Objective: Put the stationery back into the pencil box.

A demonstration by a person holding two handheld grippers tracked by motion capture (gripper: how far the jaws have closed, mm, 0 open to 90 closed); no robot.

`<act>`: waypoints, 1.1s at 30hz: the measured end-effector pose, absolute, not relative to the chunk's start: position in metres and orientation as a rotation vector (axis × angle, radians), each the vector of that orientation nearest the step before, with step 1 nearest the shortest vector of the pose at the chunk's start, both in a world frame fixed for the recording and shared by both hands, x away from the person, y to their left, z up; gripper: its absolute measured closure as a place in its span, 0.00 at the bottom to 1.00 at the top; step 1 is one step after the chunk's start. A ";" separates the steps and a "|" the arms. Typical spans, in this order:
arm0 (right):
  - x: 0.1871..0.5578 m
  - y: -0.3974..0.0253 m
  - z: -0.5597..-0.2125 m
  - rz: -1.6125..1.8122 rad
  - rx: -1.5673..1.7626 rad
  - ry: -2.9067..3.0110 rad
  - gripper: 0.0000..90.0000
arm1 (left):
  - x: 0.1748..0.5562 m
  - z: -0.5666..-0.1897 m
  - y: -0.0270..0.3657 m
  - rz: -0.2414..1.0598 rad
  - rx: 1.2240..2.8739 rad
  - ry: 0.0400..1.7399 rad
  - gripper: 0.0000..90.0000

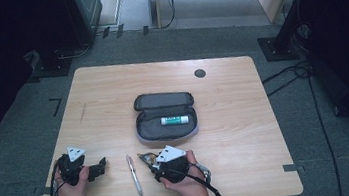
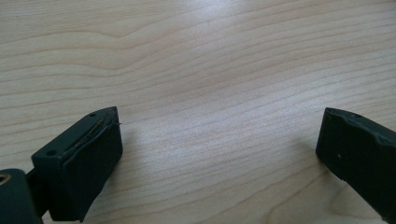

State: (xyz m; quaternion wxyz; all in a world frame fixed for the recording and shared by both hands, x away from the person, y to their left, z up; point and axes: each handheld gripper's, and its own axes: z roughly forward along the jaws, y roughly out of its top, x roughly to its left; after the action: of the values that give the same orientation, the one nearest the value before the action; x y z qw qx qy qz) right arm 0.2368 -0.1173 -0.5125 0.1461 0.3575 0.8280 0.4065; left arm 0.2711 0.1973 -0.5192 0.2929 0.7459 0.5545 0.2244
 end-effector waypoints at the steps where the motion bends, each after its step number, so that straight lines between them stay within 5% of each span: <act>1: 0.237 -0.119 -0.511 1.173 1.030 2.379 0.47 | 0.271 -0.519 0.197 0.597 1.987 1.477 0.01; 16: 0.239 -0.150 -0.473 1.225 1.054 2.307 0.47 | 0.271 -0.519 0.197 0.597 1.987 1.477 0.01; 33: 0.297 -0.159 -0.454 1.203 1.133 2.245 0.47 | 0.271 -0.519 0.197 0.598 1.987 1.477 0.01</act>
State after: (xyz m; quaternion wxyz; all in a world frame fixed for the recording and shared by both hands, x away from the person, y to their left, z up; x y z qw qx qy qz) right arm 0.2974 -0.1591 -0.4539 0.1760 0.4002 0.7927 0.4249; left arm 0.2712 0.1973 -0.5192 0.2930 0.7459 0.5545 0.2243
